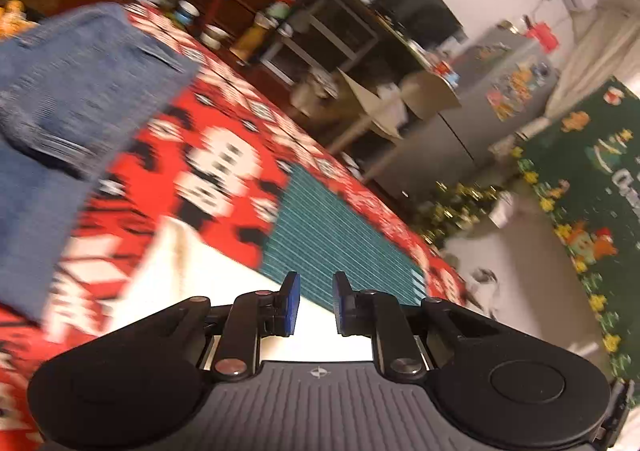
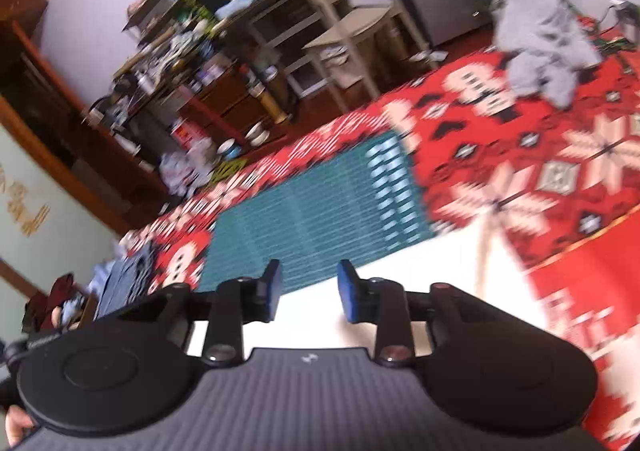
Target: Fold clothes
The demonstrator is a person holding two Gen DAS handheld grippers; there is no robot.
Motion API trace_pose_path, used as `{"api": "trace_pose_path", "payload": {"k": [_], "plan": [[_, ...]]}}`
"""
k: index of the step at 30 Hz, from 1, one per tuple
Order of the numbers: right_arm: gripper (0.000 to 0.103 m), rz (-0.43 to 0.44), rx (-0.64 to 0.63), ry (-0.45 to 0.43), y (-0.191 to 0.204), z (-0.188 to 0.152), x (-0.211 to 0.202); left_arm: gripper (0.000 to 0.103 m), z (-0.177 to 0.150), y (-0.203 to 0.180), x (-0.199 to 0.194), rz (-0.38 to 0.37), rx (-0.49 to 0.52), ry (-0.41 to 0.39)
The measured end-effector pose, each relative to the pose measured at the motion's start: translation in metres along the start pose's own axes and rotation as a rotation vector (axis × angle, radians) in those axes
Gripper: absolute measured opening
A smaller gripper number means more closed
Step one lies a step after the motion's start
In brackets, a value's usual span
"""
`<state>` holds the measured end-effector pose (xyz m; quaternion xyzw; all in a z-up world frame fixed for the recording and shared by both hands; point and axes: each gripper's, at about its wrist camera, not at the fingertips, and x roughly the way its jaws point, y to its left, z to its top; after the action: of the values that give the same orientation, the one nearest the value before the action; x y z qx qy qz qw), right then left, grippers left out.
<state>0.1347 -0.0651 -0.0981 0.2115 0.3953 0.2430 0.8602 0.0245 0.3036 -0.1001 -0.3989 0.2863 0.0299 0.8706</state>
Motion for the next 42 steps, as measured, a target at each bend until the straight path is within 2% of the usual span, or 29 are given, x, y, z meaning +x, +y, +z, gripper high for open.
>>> {"api": "trace_pose_path", "payload": {"k": [3, 7, 10, 12, 13, 15, 17, 18, 20, 23, 26, 31, 36, 40, 42], "plan": [[0.041, 0.036, -0.018, 0.051, 0.019, -0.008, 0.017, 0.016, -0.004, -0.015, 0.025, -0.033, 0.020, 0.031], [0.047, 0.012, -0.047, 0.053, 0.033, -0.012, 0.029, 0.016, -0.011, -0.026, 0.056, -0.034, 0.037, 0.067], [0.067, -0.089, -0.142, 0.048, 0.046, -0.014, 0.034, 0.017, -0.015, -0.035, 0.065, 0.008, 0.127, 0.085], [0.085, -0.162, -0.265, 0.015, 0.060, -0.017, 0.032, 0.026, -0.018, -0.039, 0.067, 0.034, 0.161, 0.105], [0.088, -0.188, -0.327, -0.004, 0.066, -0.019, 0.031, 0.031, -0.020, -0.041, 0.068, 0.049, 0.172, 0.113], [0.098, -0.205, -0.412, -0.015, 0.077, -0.022, 0.030, 0.036, -0.022, -0.047, 0.067, 0.091, 0.218, 0.120], [0.102, -0.216, -0.460, -0.016, 0.085, -0.025, 0.028, 0.048, -0.026, -0.057, 0.066, 0.164, 0.311, 0.120], [0.102, -0.225, -0.474, -0.014, 0.088, -0.027, 0.028, 0.052, -0.029, -0.061, 0.064, 0.197, 0.359, 0.114], [0.102, -0.264, -0.499, -0.012, 0.094, -0.030, 0.029, 0.067, -0.032, -0.064, 0.063, 0.235, 0.417, 0.097], [0.102, -0.364, -0.542, -0.026, 0.101, -0.034, 0.033, 0.074, -0.033, -0.064, 0.062, 0.293, 0.463, 0.073], [0.102, -0.391, -0.603, -0.046, 0.106, -0.040, 0.029, 0.075, -0.032, -0.067, 0.063, 0.365, 0.492, 0.053], [0.102, -0.349, -0.594, -0.056, 0.113, -0.044, 0.021, 0.084, -0.038, -0.076, 0.062, 0.476, 0.576, 0.040], [0.102, -0.363, -0.580, -0.051, 0.116, -0.042, 0.017, 0.086, -0.042, -0.081, 0.056, 0.476, 0.618, 0.008], [0.102, -0.369, -0.536, -0.066, 0.113, -0.039, 0.015, 0.086, -0.041, -0.087, 0.059, 0.527, 0.636, -0.002], [0.102, -0.355, -0.509, -0.067, 0.110, -0.037, 0.014, 0.086, -0.038, -0.088, 0.061, 0.508, 0.608, 0.008]]}}
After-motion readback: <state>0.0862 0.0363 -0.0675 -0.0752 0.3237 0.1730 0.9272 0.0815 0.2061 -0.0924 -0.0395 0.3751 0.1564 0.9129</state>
